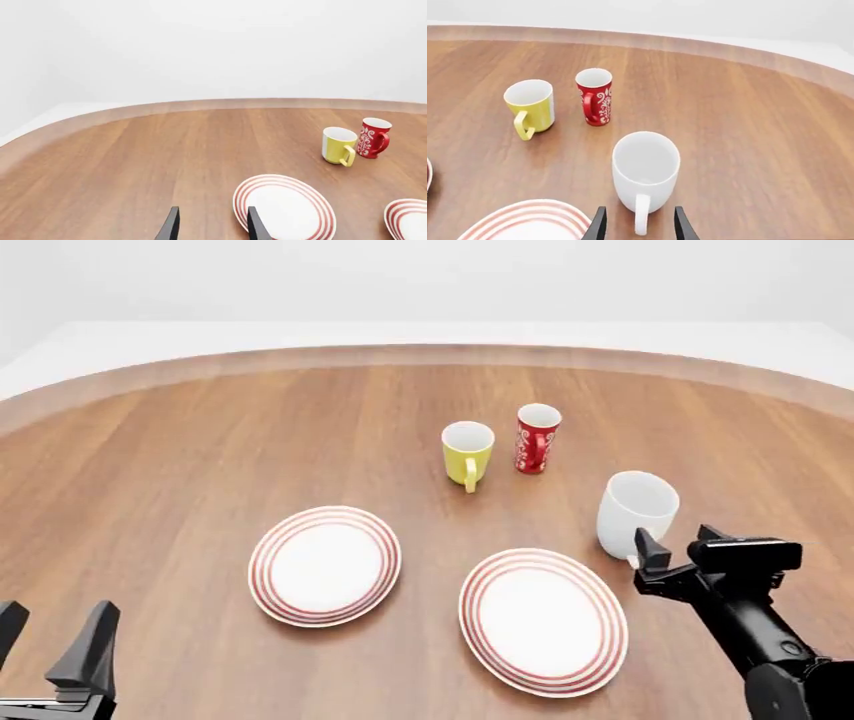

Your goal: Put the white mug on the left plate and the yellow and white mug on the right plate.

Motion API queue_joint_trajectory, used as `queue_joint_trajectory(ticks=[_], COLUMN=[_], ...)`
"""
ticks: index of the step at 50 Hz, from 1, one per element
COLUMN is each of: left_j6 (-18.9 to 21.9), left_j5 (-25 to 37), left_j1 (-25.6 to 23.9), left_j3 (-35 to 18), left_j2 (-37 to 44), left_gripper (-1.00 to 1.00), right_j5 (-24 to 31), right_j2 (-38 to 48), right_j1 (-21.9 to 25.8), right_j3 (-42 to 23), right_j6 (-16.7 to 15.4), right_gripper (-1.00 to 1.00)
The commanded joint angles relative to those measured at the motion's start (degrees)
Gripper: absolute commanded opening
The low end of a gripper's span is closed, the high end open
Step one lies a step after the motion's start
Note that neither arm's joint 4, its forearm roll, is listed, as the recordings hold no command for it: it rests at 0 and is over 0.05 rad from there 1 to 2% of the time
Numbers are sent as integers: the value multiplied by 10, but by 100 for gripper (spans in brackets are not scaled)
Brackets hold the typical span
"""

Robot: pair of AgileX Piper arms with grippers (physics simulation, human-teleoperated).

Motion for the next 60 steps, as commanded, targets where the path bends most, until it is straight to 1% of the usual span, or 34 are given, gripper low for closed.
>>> queue_joint_trajectory(ticks=[1, 31, 40, 45, 46, 52, 60], left_j6=[0, 0, 0, 0, 0, 0, 0], left_j5=[0, 0, 0, 0, 0, 0, 0], left_j1=[0, 0, 0, 0, 0, 0, 0], left_j3=[0, 0, 0, 0, 0, 0, 0], left_j2=[0, 0, 0, 0, 0, 0, 0], left_gripper=[100, 100, 100, 100, 100, 100, 100], right_j5=[-26, -72, -74, -73, -72, -71, -61], right_j2=[52, 153, 167, 175, 176, 174, 149], right_j1=[-4, -7, -6, 3, 1, 1, -2], right_j3=[-11, -30, -36, -40, -41, -41, -35], right_j6=[0, 4, 4, 11, 10, 11, 9], right_gripper=[100, 100, 100, 100, -100, -100, -100])
